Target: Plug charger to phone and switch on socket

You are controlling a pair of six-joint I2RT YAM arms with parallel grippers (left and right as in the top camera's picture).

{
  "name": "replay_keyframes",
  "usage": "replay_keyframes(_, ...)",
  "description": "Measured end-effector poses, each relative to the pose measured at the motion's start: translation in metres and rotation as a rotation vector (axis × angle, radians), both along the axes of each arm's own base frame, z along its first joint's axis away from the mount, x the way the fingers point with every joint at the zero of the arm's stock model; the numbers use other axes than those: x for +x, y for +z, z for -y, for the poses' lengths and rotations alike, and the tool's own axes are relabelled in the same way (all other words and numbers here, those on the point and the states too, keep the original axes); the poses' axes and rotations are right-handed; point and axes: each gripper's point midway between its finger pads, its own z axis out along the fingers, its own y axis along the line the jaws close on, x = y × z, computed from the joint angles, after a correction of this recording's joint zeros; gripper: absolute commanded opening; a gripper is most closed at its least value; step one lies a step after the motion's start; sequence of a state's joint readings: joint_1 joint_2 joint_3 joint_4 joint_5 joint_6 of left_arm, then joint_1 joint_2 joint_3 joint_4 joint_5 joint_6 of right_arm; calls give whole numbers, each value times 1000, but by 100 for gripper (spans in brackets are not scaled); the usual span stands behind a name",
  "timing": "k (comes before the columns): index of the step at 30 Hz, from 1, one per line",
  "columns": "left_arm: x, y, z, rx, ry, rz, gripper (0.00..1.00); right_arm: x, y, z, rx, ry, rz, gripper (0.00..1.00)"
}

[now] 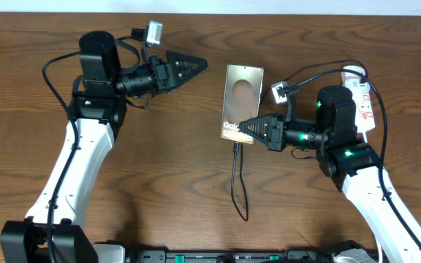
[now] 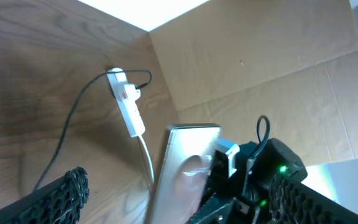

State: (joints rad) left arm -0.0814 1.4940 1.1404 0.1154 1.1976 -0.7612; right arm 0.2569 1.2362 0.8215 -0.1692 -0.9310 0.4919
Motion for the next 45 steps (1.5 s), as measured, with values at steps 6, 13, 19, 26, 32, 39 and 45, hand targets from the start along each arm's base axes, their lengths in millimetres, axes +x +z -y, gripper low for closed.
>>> replay_keyframes(6, 0, 0, -1, 0, 2, 0, 94, 9, -26, 6, -81, -53, -41, 1)
replay_keyframes(13, 0, 0, -1, 0, 2, 0, 94, 20, -79, -3, -146, -36, -145, 1)
replay_keyframes(19, 0, 0, -1, 0, 2, 0, 94, 28, -122, -13, -177, -15, -211, 1)
replay_keyframes(26, 0, 0, -1, 0, 2, 0, 95, 32, -164, -23, -200, 9, -259, 1)
replay_keyframes(32, 0, 0, -1, 0, 2, 0, 95, 33, -191, -30, -214, 20, -281, 1)
replay_keyframes(39, 0, 0, -1, 0, 2, 0, 95, 37, -199, -38, -173, 35, -302, 2)
replay_keyframes(45, 0, 0, -1, 0, 2, 0, 95, 40, -203, -40, -173, 23, -318, 13)
